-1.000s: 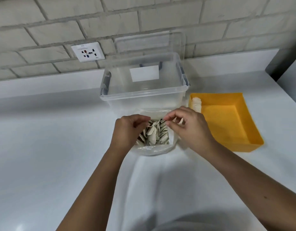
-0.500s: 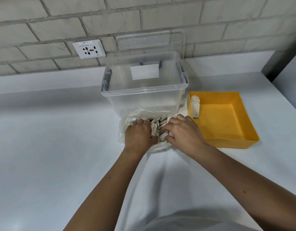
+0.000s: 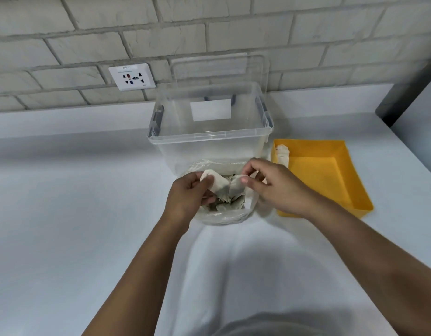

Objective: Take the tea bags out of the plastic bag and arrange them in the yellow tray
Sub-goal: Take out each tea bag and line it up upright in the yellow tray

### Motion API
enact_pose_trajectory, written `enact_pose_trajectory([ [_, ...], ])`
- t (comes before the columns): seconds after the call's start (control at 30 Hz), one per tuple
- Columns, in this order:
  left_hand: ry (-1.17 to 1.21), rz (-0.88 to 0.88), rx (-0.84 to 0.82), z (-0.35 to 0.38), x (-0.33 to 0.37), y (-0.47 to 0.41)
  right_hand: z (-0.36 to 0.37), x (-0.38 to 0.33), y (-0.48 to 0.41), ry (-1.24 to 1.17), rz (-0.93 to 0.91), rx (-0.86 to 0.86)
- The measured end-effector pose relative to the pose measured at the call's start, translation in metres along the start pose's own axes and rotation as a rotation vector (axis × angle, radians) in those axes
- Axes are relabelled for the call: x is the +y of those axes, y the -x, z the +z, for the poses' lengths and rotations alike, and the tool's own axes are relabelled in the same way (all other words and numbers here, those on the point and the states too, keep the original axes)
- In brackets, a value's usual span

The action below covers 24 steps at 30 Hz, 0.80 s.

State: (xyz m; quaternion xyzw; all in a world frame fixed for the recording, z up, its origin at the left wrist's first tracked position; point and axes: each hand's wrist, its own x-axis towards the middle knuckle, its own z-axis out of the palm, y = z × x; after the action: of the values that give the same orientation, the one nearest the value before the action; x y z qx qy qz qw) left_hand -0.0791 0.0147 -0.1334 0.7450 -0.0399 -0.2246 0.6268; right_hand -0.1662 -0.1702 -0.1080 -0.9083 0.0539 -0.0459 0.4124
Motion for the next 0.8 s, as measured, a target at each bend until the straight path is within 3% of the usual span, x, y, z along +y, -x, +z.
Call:
enact_pose_trajectory([
  [0.13, 0.093, -0.045, -0.107, 0.004, 0.011, 0.007, -0.009, -0.017, -0.012, -0.101, -0.025, -0.157],
  [0.3, 0.217, -0.156, -0.211, 0.0, 0.017, 0.015, 0.009, -0.019, -0.028, -0.094, 0.001, 0.011],
  [0.43, 0.169, -0.09, -0.259, -0.008, 0.011, 0.016, 0.02, -0.017, -0.033, -0.111, 0.015, 0.083],
  [0.5, 0.059, -0.04, -0.209, -0.01, 0.007, 0.013, 0.024, -0.015, -0.035, -0.134, 0.032, 0.086],
  [0.63, -0.255, 0.064, 0.045, -0.021, -0.005, 0.004, 0.026, -0.001, -0.035, -0.107, 0.069, 0.133],
  [0.73, -0.23, 0.057, 0.087, -0.024, -0.006, 0.002, 0.035, 0.008, -0.029, 0.108, 0.032, 0.079],
  [0.8, -0.111, 0.02, 0.061, -0.023, -0.006, 0.001, 0.042, 0.006, -0.023, 0.086, -0.015, 0.079],
])
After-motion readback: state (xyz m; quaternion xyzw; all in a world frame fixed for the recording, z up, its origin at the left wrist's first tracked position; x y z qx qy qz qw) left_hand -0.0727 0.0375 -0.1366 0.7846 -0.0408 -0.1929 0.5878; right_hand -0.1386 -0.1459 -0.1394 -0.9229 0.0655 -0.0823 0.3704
